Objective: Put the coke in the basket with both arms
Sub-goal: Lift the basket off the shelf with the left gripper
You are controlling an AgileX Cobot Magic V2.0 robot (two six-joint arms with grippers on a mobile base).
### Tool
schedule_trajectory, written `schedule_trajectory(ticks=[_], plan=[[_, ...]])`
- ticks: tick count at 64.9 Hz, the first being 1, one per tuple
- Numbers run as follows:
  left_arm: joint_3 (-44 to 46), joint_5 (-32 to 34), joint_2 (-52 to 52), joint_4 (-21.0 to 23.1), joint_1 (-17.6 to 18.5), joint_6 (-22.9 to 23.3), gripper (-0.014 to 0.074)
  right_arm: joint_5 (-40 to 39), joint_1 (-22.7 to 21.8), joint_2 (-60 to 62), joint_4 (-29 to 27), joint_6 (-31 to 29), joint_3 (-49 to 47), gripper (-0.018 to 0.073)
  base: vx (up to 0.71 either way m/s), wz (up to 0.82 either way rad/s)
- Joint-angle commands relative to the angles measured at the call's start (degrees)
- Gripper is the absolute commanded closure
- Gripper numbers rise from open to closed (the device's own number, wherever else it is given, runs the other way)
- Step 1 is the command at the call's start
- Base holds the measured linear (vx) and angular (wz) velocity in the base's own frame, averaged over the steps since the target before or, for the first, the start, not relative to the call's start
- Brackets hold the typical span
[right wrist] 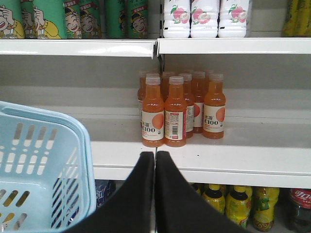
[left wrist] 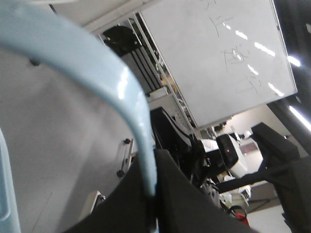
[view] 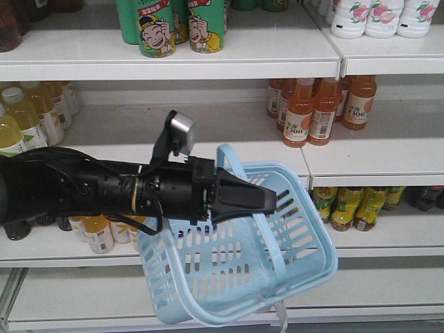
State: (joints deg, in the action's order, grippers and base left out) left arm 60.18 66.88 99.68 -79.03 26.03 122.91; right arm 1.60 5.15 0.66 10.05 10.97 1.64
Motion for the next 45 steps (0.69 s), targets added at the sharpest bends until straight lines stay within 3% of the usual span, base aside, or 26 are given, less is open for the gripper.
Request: schedule_trajectory(ticks=[1, 19, 37, 45], plan=[[1.40, 11.84, -3.55, 5.77, 3.21, -0.10, 0.0603, -4.36, -0.40, 0.63, 0.19, -0.24, 1.09, 0.0564, 0.00, 0.00], [1.40, 11.84, -3.55, 6.77, 9.96, -0.10, 0.0603, -4.36, -0.40, 0.63, 0.19, -0.24, 1.09, 0.0564, 0.00, 0.00], [1.40, 11.84, -4.23, 3.10, 10.57, -0.10, 0.0603, -4.36, -0.40, 0.63, 0.19, -0.24, 1.09, 0.0564, 0.00, 0.00], [1.40, 11.84, -4.23, -0.49, 10.57, -0.10, 0.0603, -4.36, -0.40, 0.63, 0.19, -0.24, 1.09, 0.0564, 0.00, 0.00]])
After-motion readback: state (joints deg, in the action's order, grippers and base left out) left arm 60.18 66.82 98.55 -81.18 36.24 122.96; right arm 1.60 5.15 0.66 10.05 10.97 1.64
